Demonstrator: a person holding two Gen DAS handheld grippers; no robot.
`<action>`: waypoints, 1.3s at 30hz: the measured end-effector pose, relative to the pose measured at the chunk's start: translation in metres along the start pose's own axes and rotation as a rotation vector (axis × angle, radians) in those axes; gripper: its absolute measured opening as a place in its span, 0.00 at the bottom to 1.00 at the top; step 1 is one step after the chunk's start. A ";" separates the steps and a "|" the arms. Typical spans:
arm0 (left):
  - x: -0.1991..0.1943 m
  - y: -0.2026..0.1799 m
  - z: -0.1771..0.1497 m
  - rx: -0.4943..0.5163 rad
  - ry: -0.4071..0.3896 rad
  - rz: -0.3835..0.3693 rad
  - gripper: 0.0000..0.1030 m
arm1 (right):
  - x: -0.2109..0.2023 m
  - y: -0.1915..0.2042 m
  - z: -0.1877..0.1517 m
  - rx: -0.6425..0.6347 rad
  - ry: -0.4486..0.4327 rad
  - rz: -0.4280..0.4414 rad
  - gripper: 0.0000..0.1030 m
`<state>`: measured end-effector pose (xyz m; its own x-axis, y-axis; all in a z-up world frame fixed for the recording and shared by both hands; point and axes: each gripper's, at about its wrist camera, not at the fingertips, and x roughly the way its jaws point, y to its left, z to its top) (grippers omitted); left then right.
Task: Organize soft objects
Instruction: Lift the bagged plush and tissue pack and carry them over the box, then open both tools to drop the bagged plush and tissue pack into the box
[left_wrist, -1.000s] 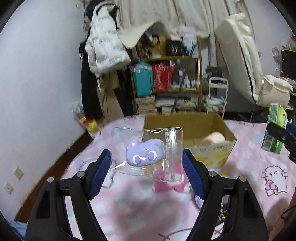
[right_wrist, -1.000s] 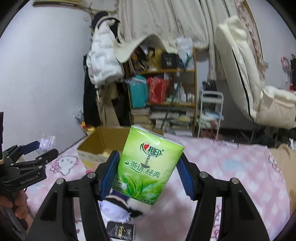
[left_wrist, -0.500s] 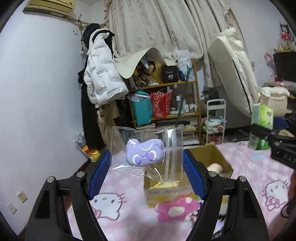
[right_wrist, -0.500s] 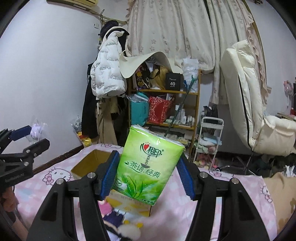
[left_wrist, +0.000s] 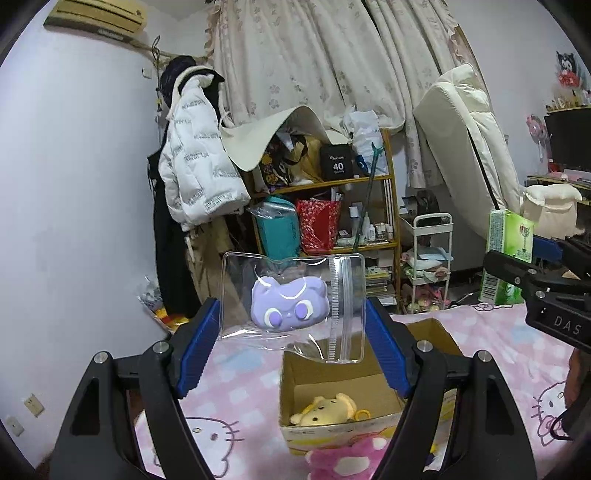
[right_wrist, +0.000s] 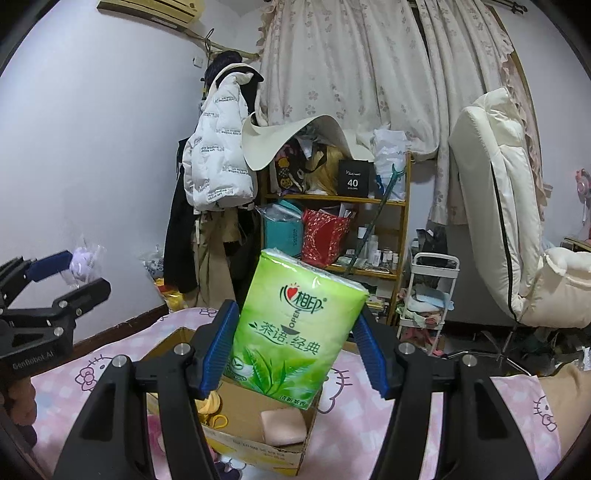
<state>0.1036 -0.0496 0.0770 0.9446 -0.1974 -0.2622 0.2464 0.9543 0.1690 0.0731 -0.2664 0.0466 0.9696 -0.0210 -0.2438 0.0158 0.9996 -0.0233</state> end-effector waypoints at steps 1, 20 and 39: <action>0.003 -0.001 -0.003 0.004 0.004 0.002 0.75 | -0.001 -0.001 0.003 -0.001 0.005 0.001 0.64; 0.082 -0.004 -0.046 -0.030 0.153 -0.062 0.75 | 0.072 -0.019 -0.049 0.108 0.151 0.078 0.64; 0.086 -0.004 -0.063 -0.042 0.231 -0.076 0.81 | 0.084 -0.011 -0.066 0.092 0.208 0.123 0.68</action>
<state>0.1700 -0.0566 -0.0059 0.8480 -0.2167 -0.4836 0.3005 0.9483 0.1019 0.1384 -0.2800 -0.0377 0.8947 0.1068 -0.4337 -0.0678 0.9922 0.1044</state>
